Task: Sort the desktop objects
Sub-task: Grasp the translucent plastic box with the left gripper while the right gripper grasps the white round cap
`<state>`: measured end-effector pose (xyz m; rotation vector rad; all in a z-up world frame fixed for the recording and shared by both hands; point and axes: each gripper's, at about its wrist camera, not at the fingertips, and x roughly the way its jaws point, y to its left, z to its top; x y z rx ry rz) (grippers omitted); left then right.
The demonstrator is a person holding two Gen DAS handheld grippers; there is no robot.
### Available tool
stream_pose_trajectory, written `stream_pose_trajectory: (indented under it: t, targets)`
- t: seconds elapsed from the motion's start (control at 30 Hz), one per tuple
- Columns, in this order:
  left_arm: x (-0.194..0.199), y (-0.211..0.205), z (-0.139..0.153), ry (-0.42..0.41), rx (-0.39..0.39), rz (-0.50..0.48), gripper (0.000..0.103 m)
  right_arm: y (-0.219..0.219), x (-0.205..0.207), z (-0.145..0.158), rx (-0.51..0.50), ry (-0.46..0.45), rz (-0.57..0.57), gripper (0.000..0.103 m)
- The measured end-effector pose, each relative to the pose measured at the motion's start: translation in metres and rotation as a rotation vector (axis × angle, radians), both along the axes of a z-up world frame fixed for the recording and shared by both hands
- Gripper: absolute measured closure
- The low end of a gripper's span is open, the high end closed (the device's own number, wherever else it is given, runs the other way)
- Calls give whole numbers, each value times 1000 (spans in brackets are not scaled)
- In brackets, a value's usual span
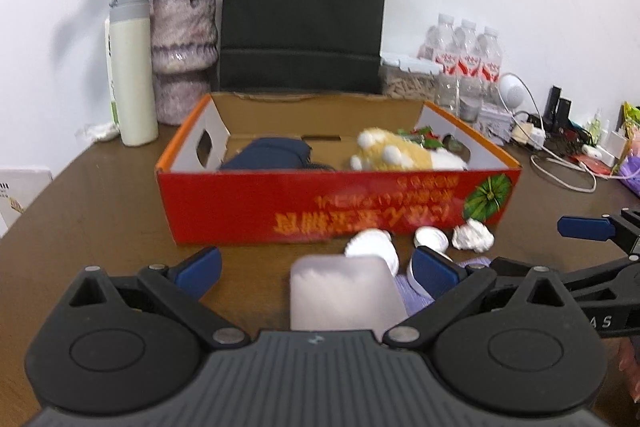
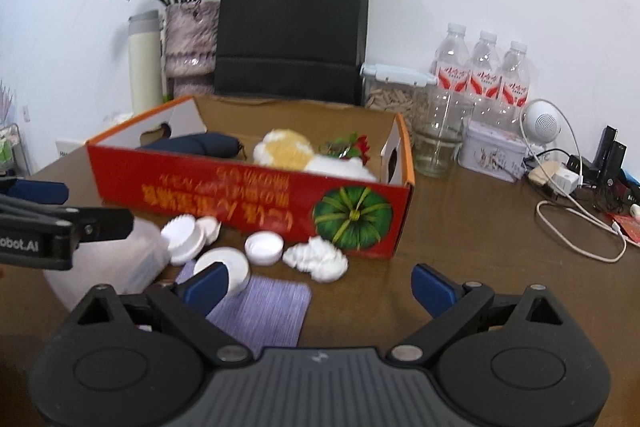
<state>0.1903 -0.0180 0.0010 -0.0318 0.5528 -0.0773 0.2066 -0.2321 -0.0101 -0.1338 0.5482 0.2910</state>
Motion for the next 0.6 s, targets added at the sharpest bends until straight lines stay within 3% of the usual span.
stream_pose_trajectory:
  t: [0.6]
  targets:
    - [14, -14, -29, 121, 51, 8, 0, 3, -8, -13, -41, 42, 1, 5]
